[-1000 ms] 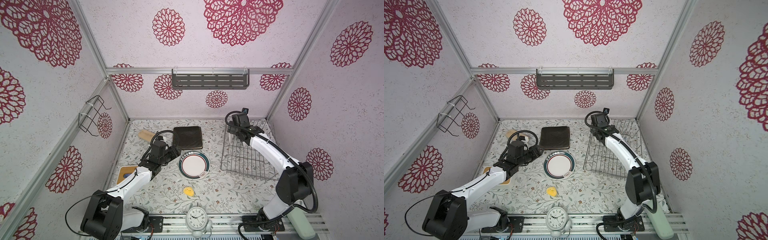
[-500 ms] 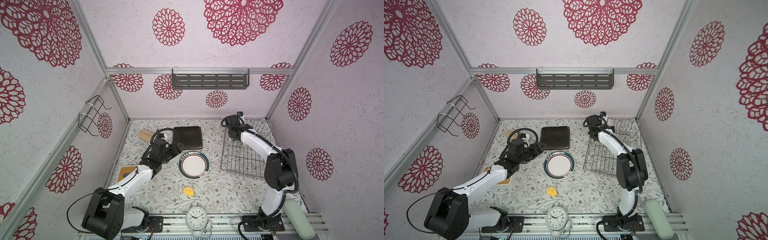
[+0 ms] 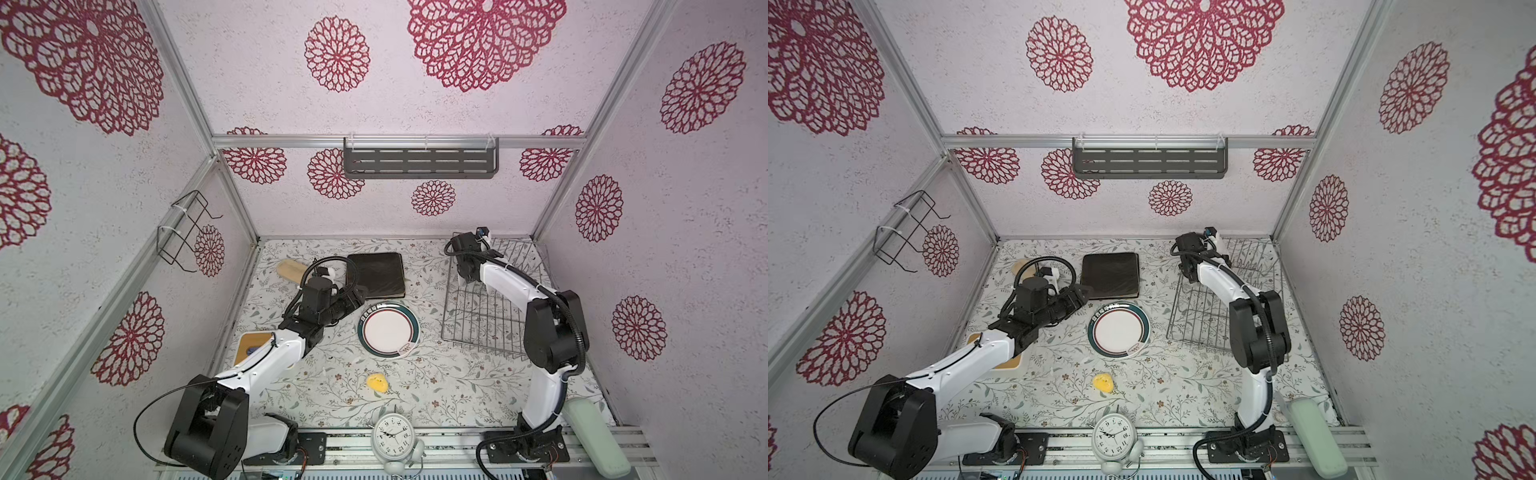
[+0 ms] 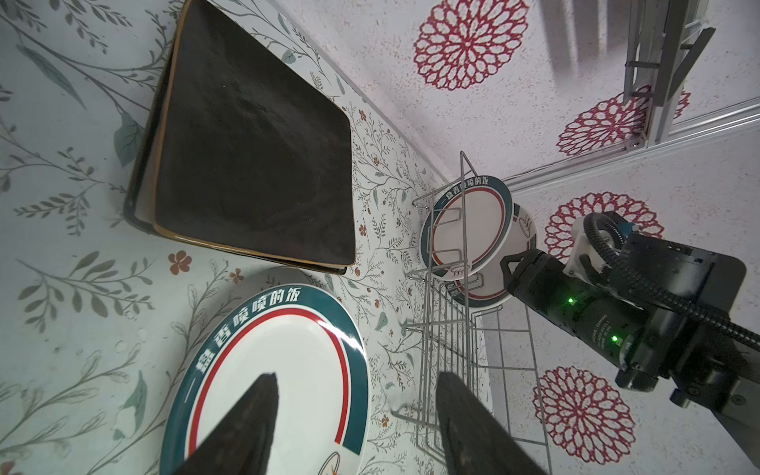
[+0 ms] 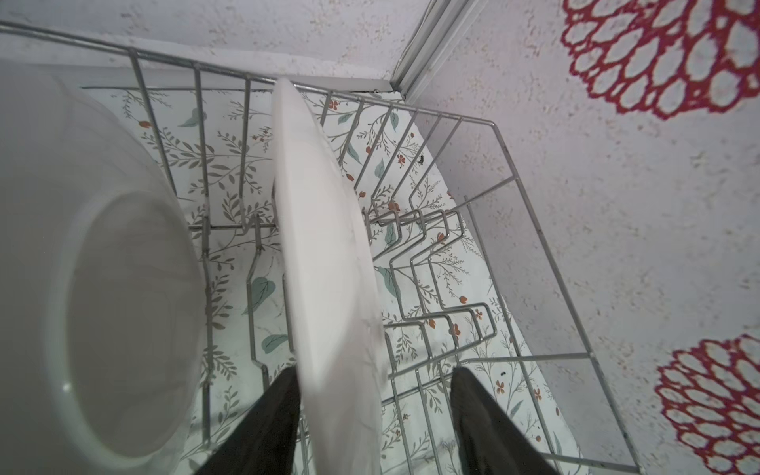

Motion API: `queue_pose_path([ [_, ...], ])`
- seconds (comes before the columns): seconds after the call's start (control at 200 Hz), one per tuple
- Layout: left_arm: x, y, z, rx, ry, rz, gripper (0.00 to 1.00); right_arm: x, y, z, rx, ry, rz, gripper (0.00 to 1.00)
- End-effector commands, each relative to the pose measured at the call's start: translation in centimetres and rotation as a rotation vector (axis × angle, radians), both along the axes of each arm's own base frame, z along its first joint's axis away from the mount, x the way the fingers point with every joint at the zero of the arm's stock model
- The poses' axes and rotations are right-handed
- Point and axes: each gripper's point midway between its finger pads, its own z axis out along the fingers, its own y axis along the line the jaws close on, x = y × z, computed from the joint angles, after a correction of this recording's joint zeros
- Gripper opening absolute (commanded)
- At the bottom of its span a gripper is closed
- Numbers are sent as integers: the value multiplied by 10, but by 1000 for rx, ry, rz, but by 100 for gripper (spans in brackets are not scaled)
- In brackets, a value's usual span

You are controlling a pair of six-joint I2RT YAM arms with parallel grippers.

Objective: Unload the plates from the dish rack
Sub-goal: 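Close the right gripper on the next green-rimmed white plate in the rack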

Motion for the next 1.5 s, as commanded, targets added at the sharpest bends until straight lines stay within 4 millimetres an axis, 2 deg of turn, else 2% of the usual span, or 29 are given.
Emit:
queue_pose_path([
  [0.0, 4, -5, 18, -21, -54, -10, 65, 2, -5, 9, -15, -30, -13, 54],
  [0.32, 4, -7, 17, -18, -51, -11, 66, 4, -10, 3, -20, -26, -18, 42],
  [0.666, 3, -6, 22, -20, -62, -8, 66, 8, -12, -4, -15, -28, -19, 38],
  [0.971, 1, -6, 21, -18, -60, -7, 66, 8, -14, -11, -18, -14, -22, 30],
  [1.496, 1, -5, 22, -18, -63, -5, 66, 7, -14, -6, -11, -22, -23, 19],
])
